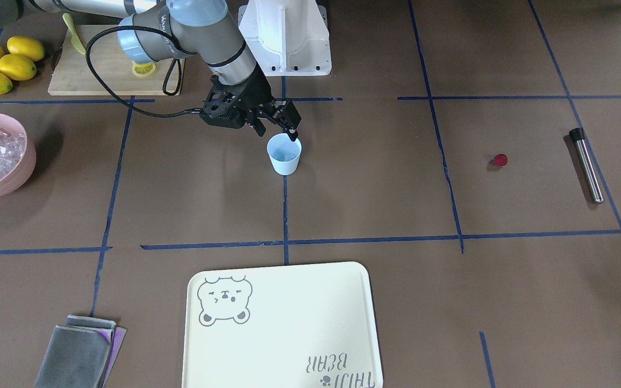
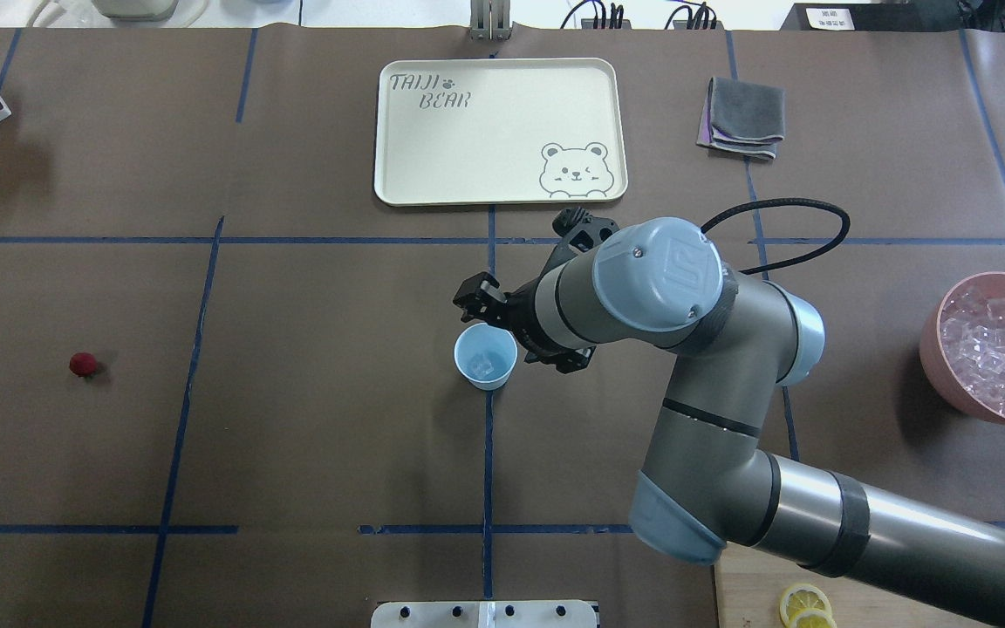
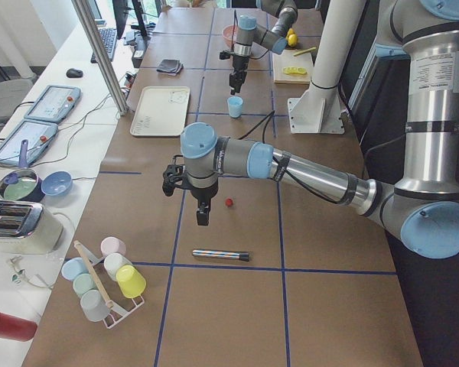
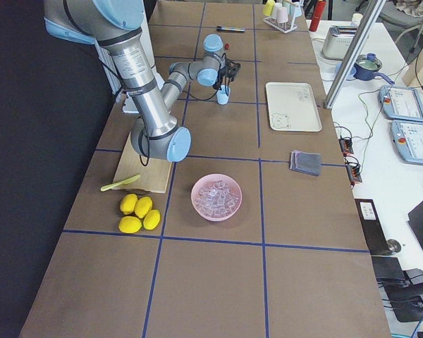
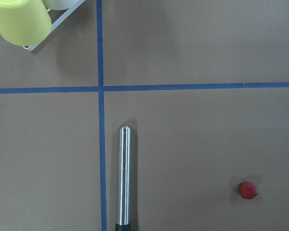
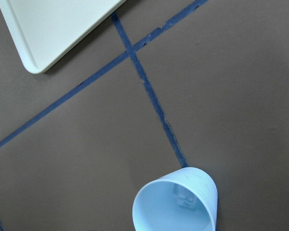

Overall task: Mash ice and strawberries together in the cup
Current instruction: 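Carry the ice cube with the right gripper over the blue cup and release, then move the right gripper back over the pink bowl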

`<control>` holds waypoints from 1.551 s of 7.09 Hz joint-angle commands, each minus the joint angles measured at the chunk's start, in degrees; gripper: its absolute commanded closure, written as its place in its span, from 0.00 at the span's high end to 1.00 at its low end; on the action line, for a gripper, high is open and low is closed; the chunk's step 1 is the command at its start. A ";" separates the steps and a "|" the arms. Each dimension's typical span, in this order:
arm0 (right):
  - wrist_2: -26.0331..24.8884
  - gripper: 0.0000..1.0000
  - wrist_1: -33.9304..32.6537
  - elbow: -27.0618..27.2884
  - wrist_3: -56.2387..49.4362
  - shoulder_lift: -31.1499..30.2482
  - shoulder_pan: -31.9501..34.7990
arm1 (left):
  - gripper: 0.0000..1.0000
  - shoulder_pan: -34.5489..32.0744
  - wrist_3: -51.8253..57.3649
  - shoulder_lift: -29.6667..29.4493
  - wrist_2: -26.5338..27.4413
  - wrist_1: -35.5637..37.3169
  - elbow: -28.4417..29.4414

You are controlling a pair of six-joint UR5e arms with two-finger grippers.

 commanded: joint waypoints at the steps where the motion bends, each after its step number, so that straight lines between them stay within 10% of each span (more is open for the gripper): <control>1: 10.39 0.99 0.06 4.25 -4.72 -7.47 9.83 | 1.00 -0.03 -0.09 0.03 -1.51 0.18 -0.09; 6: 23.38 1.00 0.59 12.36 -35.34 -42.28 31.76 | 1.00 0.06 -0.88 0.03 -2.14 0.18 -0.18; 11: 18.28 0.88 0.85 10.70 -25.87 -50.15 33.45 | 1.00 0.06 -0.97 0.82 -2.84 0.35 -1.76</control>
